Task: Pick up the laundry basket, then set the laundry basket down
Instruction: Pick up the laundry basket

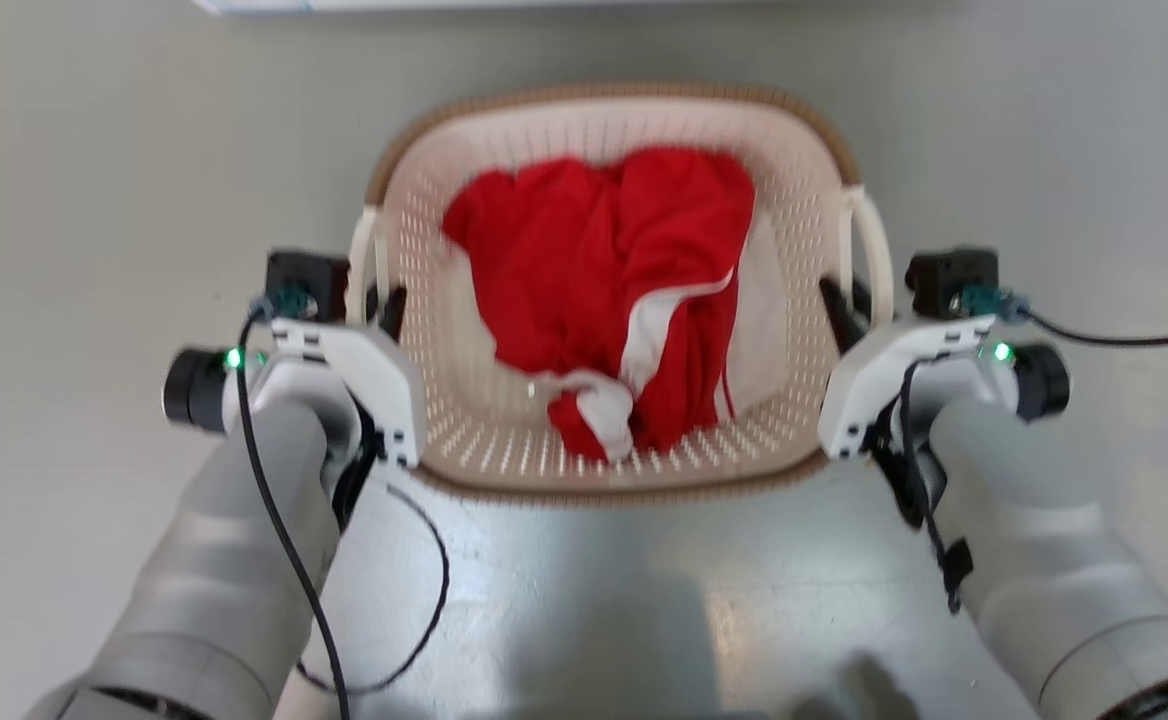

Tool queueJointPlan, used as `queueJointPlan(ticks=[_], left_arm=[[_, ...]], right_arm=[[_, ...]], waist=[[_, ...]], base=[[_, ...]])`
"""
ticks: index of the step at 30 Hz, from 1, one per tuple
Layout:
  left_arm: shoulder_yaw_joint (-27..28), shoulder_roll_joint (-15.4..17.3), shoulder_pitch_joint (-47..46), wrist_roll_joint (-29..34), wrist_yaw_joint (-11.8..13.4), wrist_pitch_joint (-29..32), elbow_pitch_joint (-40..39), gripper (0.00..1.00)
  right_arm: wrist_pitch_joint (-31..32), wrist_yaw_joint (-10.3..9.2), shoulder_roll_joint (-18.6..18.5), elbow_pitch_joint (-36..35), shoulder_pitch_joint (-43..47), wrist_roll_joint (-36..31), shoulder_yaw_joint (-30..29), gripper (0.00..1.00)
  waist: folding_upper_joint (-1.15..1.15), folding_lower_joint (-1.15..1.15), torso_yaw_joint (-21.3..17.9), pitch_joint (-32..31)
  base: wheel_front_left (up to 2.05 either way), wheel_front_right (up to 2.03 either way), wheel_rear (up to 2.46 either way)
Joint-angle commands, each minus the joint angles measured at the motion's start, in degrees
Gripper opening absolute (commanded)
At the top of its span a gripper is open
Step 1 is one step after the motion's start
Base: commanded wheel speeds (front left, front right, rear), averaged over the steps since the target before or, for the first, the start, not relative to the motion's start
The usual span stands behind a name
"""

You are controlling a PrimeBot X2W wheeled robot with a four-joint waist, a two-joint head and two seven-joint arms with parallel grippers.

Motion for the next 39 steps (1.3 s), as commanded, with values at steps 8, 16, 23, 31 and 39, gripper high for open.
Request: queueJointPlan(ticks=[8,16,23,31,39], left_arm=[[-1.4,1.6,7.9,-1.0,-0.7,1.9,0.3,0.00],[-3.2,0.9,16.3,-2.5,-0.7,4.1,0.6,0.00],[-4.4,0.4,22.6,-4.1,-0.7,5.3,0.7,0.00],[-6.1,-0.2,28.0,-5.1,-0.7,6.5,0.8,0.00],[-7.4,-0.5,32.2,-5.7,-0.7,7.1,0.8,0.00]], right_arm=[[3.9,0.76,0.9,-1.6,8.4,6.4,7.4,0.00],[6.7,0.76,0.9,-1.3,14.6,10.6,13.0,0.00],[10.2,0.76,0.9,-2.2,19.8,14.2,17.8,0.00],[13.0,0.76,0.9,-2.9,24.0,17.0,22.0,0.00],[15.2,0.76,0.9,-4.0,27.5,19.9,25.6,0.00]], waist=[[0.00,0.00,-1.8,-11.8],[0.00,0.00,-2.9,-21.9],[0.00,0.00,-3.6,-29.1],[0.00,0.00,-3.9,-36.5],[0.00,0.00,-4.5,-42.1]], base=[[0.00,0.00,0.00],[0.00,0.00,0.00],[0.00,0.00,0.00],[0.00,0.00,0.00],[0.00,0.00,0.00]])
